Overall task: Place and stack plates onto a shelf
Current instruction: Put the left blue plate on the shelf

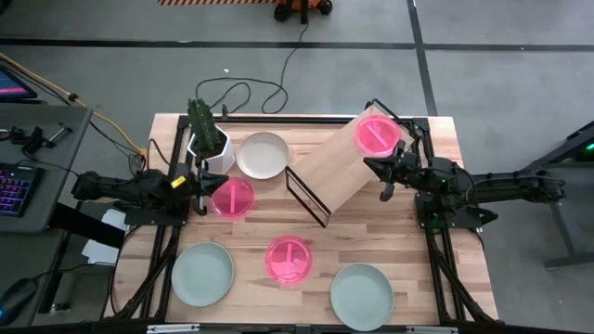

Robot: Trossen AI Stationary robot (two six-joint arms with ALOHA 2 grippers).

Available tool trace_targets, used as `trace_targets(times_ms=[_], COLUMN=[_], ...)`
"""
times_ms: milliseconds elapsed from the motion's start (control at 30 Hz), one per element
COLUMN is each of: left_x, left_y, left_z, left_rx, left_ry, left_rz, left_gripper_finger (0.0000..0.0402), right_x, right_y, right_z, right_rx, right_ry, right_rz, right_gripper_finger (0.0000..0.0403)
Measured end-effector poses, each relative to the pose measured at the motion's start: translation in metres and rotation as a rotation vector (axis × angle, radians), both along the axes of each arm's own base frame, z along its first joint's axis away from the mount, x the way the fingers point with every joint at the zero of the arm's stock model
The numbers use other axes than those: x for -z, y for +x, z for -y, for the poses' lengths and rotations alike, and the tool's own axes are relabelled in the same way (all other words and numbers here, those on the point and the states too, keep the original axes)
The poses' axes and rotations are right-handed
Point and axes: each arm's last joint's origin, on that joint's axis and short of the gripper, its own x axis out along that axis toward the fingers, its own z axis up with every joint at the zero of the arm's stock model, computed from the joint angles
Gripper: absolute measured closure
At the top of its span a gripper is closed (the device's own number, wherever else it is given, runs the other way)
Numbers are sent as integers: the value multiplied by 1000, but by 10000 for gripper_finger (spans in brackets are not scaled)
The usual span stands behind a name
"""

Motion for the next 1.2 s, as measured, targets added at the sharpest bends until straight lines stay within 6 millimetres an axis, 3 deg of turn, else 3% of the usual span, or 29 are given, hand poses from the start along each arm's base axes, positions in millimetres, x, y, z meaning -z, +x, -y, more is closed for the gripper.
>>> trace_targets(times_ms=[133,267,433,600,733,967,1200], left_x=[4,9,-13,-33,-35,-6,19], left_y=[5,15,30,45,56,69,69], left_z=[1,3,8,20,37,72,100], left_rx=[21,24,142,359,493,548,630], left_ry=[-35,-23,7,-59,-143,-41,107], left_rz=[-50,-162,-270,-619,-884,-1115,-1266], left_gripper_finger=[392,354,288,239,225,226,226], right_x=[1,1,1,3,4,9,11], right_y=[1,2,2,2,2,2,3], right_z=[0,0,0,1,1,1,1], right_rx=[1,4,4,3,1,-2,-1], right_ry=[-3,-5,-3,3,21,73,82], right_rz=[-11,-13,-13,-27,-35,-63,-84], right_gripper_finger=[403,403,403,403,403,403,403])
